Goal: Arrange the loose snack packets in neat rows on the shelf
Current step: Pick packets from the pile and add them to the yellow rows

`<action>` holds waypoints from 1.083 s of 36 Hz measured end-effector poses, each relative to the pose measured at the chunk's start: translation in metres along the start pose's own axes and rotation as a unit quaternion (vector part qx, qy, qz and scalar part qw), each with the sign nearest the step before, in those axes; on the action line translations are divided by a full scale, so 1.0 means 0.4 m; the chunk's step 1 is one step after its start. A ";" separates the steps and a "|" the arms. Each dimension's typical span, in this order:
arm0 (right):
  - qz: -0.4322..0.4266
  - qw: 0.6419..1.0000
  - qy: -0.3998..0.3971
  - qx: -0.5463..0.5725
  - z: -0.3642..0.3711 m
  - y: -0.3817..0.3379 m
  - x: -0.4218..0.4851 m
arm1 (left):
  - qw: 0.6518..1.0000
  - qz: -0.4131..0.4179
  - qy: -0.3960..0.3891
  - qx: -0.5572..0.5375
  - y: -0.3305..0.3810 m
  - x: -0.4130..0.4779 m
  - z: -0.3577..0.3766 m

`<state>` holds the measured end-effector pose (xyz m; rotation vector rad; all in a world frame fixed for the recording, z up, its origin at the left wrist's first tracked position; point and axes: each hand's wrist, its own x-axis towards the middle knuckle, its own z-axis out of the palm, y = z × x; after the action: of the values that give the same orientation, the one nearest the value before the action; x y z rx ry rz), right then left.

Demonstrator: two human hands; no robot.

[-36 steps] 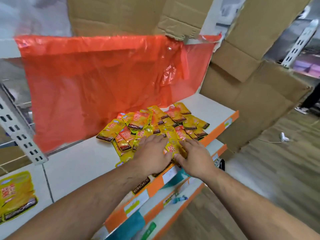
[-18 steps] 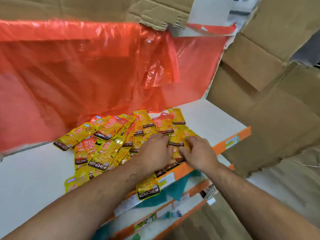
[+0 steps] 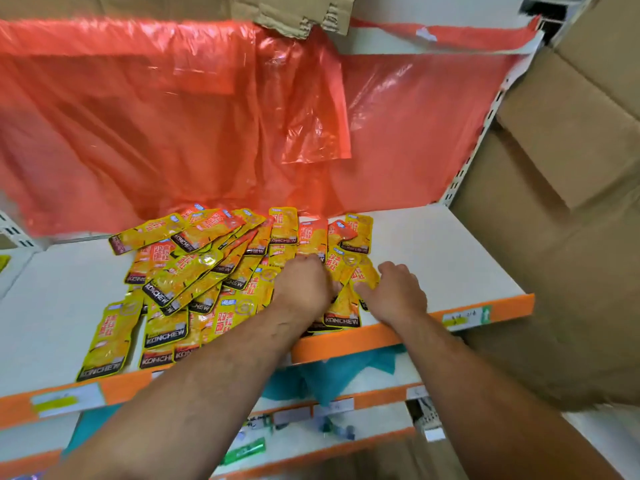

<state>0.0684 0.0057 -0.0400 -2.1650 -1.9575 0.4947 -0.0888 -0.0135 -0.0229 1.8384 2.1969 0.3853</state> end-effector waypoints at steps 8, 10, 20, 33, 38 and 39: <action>0.014 0.998 -0.034 0.057 -0.021 0.018 0.026 | 0.997 -0.065 -0.012 -0.040 0.024 0.011 -0.002; 0.019 0.997 -0.042 0.068 -0.029 0.022 0.030 | 0.997 -0.064 -0.007 -0.029 0.030 0.009 -0.001; -0.005 0.992 -0.079 0.097 -0.059 0.037 0.035 | 0.999 -0.038 -0.003 -0.024 0.044 -0.008 0.009; 0.069 0.841 -0.144 0.517 -0.103 0.048 0.037 | 0.919 -0.159 -0.001 -0.362 -0.002 -0.025 -0.066; -0.003 0.882 -0.149 0.447 -0.078 -0.049 -0.014 | 0.888 -0.162 -0.018 -0.430 -0.060 -0.056 -0.091; -0.011 0.887 -0.146 0.439 -0.072 -0.070 -0.027 | 0.883 -0.163 -0.018 -0.439 -0.078 -0.065 -0.101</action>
<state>0.0518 0.0007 -0.0023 -1.5217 -1.4080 1.4334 -0.1274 -0.0462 0.0041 0.9554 1.7742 1.0422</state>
